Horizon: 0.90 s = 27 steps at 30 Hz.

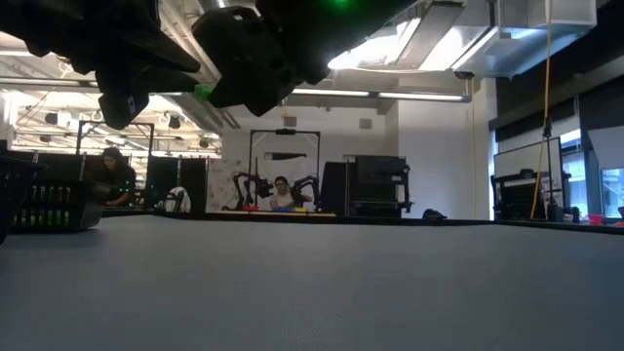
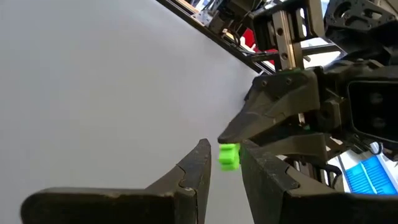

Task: Sort Halloween decoration
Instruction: Put the green skeleton toy into the top black bin

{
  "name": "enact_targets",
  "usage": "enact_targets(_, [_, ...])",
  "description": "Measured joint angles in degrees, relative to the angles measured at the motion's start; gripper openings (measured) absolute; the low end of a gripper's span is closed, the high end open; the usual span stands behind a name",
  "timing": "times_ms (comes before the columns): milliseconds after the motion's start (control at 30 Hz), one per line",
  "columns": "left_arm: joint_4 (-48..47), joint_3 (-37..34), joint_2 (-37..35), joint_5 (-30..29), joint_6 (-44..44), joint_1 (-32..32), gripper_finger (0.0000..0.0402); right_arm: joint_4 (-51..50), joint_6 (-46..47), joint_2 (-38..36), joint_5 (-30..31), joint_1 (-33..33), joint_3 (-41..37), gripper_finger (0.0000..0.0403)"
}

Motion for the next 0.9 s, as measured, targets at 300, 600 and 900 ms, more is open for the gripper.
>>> enact_targets(300, [0.01,0.00,0.00,0.24,-0.37,-0.15,0.0080,1.13,-0.13,0.00,-0.45,-1.44,0.00,0.0033])
enact_targets(600, [-0.01,0.00,0.00,0.03,-0.37,-0.15,0.0080,3.46,-0.52,0.00,-2.57,-2.85,0.00,0.0033])
enact_targets(900, [-0.23,0.00,-0.02,-0.17,-0.37,-0.15,0.0080,4.93,-1.84,0.00,-3.09,-2.99,0.00,0.0033])
